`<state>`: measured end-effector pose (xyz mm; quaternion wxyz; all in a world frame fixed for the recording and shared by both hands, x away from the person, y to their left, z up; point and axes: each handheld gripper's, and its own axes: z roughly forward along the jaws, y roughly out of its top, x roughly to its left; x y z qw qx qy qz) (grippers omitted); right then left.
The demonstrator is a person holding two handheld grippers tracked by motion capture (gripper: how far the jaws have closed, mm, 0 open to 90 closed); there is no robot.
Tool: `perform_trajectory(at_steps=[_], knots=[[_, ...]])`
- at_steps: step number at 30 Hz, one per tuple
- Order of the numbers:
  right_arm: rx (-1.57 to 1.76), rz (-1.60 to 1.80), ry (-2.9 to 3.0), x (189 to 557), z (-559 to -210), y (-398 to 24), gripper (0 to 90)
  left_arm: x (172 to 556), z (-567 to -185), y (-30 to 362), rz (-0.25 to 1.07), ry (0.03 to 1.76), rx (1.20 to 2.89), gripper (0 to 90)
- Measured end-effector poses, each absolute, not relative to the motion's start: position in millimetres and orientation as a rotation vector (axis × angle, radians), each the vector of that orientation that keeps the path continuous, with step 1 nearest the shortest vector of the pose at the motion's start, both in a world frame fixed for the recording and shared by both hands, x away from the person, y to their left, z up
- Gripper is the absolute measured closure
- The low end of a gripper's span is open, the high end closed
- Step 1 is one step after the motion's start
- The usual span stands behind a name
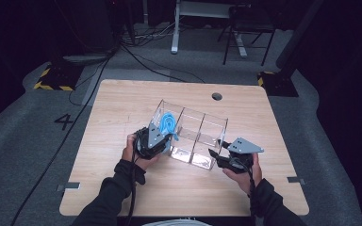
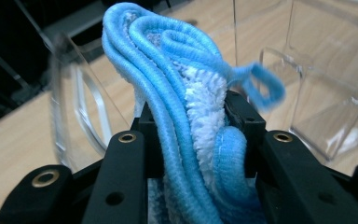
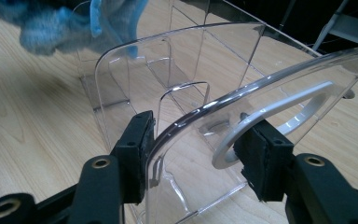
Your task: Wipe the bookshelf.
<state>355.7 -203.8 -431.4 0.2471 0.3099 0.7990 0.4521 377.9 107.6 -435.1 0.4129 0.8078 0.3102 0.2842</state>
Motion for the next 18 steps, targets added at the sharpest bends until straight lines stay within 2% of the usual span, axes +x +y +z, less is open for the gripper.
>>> perform_trajectory(at_steps=[12, 18], knots=[[0.839, 1.231, 2.184, 356, -431, -204, 49.0, 390, -481, 102, 0.595, 0.852, 2.181, 65.0], [0.839, 1.229, 2.187, 355, -431, -204, 49.0, 390, -480, 99, 0.614, 0.827, 2.211, 65.0]])
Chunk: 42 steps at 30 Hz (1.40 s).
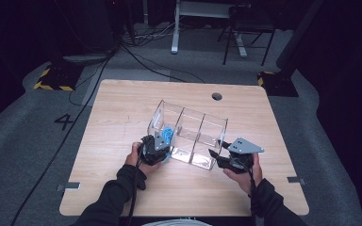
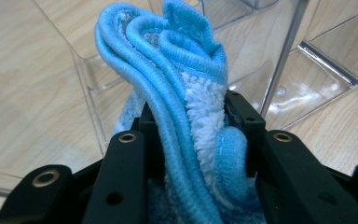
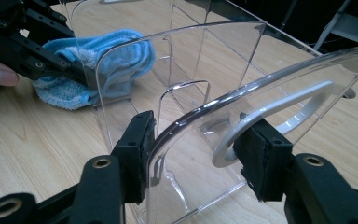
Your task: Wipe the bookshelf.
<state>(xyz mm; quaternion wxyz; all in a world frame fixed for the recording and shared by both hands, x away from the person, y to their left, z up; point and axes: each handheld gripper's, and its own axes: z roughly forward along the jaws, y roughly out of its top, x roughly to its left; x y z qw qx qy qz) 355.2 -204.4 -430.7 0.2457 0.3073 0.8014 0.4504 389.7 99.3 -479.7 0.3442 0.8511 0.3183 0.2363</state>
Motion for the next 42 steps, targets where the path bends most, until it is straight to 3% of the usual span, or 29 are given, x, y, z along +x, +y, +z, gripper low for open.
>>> perform_trajectory(at_steps=[12, 17, 26, 42], knots=[[0.834, 1.225, 2.205, 354, -429, -204, 48.9, 387, -400, 113, 0.710, 0.760, 1.877, 65.1], [0.829, 1.223, 2.207, 353, -429, -204, 48.7, 391, -386, 111, 0.722, 0.741, 1.810, 65.1], [0.816, 1.222, 2.219, 352, -429, -205, 48.8, 407, -402, 100, 0.690, 0.719, 1.898, 65.2], [0.808, 1.218, 2.215, 352, -429, -203, 49.1, 394, -420, 110, 0.670, 0.741, 1.990, 65.9]])
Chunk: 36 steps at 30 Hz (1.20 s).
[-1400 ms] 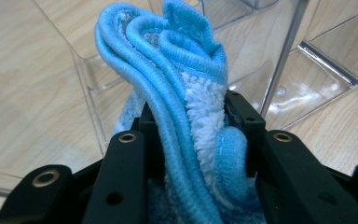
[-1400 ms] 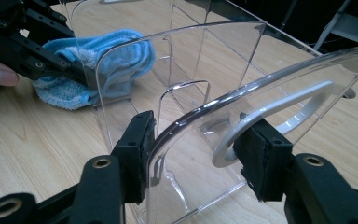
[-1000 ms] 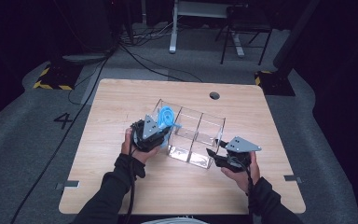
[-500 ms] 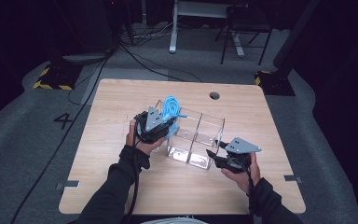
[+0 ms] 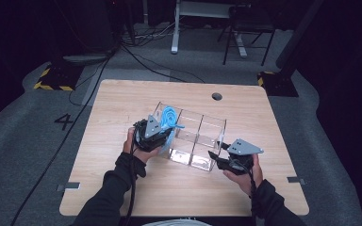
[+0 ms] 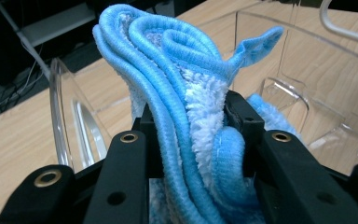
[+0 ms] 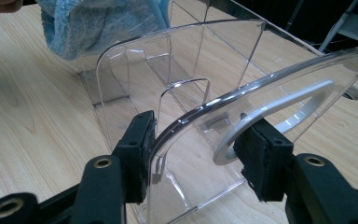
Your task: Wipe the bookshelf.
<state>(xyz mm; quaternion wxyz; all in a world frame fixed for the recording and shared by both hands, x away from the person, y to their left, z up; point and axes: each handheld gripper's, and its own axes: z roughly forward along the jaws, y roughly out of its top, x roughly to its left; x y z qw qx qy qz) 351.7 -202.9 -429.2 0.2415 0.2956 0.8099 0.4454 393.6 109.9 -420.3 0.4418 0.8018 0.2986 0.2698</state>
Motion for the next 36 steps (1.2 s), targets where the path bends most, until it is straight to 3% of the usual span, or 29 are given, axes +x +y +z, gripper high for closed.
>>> perform_trajectory(at_steps=[13, 25, 31, 36], knots=[[0.811, 1.217, 2.213, 352, -429, -202, 49.2, 376, -441, 109, 0.696, 0.761, 2.107, 66.2], [0.811, 1.218, 2.208, 351, -430, -202, 49.3, 381, -477, 106, 0.560, 0.821, 2.252, 65.8], [0.809, 1.212, 2.209, 351, -430, -201, 49.3, 378, -465, 108, 0.590, 0.816, 2.222, 65.6], [0.808, 1.214, 2.210, 352, -430, -201, 49.3, 367, -431, 116, 0.647, 0.784, 2.068, 65.7]])
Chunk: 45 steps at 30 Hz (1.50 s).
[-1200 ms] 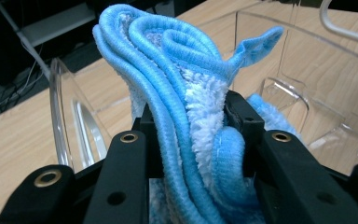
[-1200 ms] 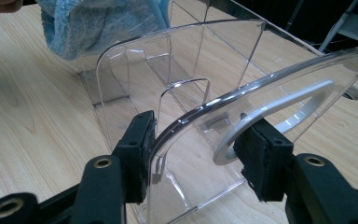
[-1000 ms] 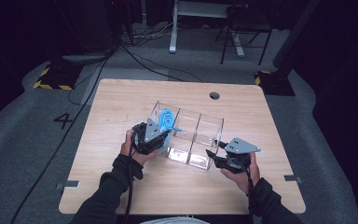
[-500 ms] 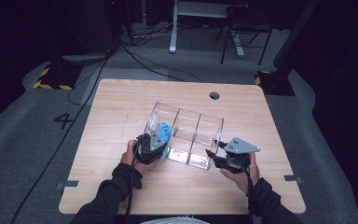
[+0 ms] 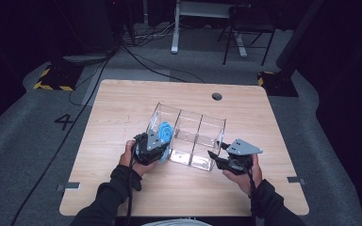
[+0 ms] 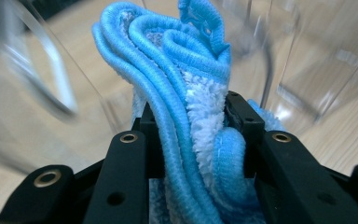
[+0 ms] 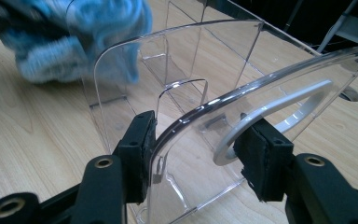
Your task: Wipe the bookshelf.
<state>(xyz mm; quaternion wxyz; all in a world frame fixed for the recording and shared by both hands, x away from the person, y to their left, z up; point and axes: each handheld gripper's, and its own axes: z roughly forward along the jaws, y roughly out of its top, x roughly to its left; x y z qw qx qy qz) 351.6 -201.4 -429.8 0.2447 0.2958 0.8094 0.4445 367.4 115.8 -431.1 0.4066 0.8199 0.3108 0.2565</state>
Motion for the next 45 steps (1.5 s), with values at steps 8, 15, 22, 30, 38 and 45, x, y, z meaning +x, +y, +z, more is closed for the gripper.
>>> perform_trajectory(at_steps=[8, 15, 22, 30, 38, 45], knots=[[0.809, 1.213, 2.209, 352, -430, -201, 49.3, 346, -385, 111, 0.640, 0.687, 1.885, 65.6], [0.807, 1.215, 2.207, 352, -430, -201, 49.4, 340, -387, 69, 0.600, 0.602, 1.908, 65.5], [0.803, 1.214, 2.206, 351, -430, -202, 49.4, 350, -401, 56, 0.601, 0.634, 1.950, 65.6], [0.805, 1.205, 2.202, 351, -430, -201, 49.5, 354, -418, 52, 0.568, 0.632, 2.003, 65.8], [0.802, 1.203, 2.201, 351, -430, -200, 49.4, 357, -431, 52, 0.540, 0.651, 2.000, 66.2], [0.803, 1.202, 2.201, 350, -430, -200, 49.3, 360, -448, 48, 0.554, 0.676, 2.072, 66.3]])
